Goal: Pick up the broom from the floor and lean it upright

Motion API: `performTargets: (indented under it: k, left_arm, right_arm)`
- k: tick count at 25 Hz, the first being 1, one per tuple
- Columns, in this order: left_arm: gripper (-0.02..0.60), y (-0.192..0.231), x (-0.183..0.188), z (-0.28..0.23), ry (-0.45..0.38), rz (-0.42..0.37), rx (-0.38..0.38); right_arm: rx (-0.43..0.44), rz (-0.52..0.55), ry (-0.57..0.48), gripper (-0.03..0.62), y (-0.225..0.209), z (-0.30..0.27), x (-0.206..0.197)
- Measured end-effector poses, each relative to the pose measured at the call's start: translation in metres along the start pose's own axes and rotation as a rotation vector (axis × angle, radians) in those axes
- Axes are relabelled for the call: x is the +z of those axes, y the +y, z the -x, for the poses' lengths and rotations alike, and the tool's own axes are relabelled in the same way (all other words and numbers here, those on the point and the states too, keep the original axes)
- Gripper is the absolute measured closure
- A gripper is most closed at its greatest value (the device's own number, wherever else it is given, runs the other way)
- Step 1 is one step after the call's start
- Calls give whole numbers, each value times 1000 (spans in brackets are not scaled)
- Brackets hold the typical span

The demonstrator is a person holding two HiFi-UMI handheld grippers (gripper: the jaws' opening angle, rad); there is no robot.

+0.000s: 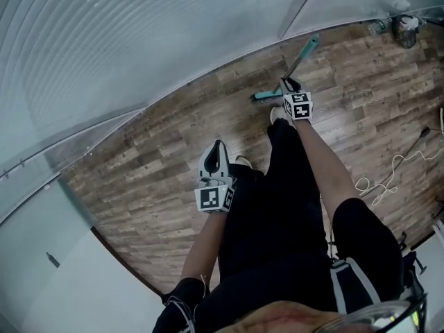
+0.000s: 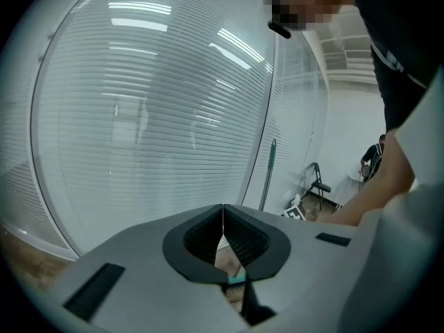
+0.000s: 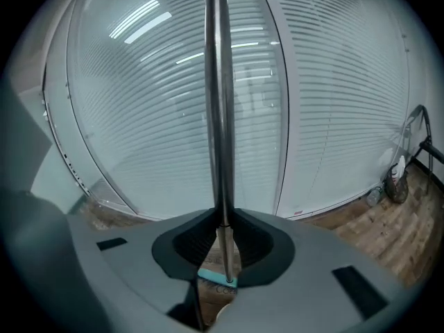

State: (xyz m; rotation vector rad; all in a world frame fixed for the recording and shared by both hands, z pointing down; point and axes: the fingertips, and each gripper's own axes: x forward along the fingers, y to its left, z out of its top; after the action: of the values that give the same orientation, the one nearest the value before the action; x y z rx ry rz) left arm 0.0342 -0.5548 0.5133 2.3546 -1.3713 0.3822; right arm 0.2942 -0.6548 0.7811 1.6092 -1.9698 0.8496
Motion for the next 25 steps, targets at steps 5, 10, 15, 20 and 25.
performTargets:
  k: [5,10,15,20,25]
  left_arm:
    - [561,-10,-26,-34,4,-39,-69]
    - [561,2,-46,-72,15,-22,-85]
    - [561,5,-50,-95,4,-33,-96]
    - [561,10,-56,-106,14,-25,-97]
    - [561,5,-63,-116,37,-20,-105]
  right_arm:
    - [-16,-26,16,514,-34,-44,-34]
    - [-38,-10,-24,514,-61,-86,-28]
    - [-59,2,-49,514,-87,-120,-17]
    - [-87,-69,-69,514,-114,-149,1]
    - [-83,-81,-94,512,-133,-154,5]
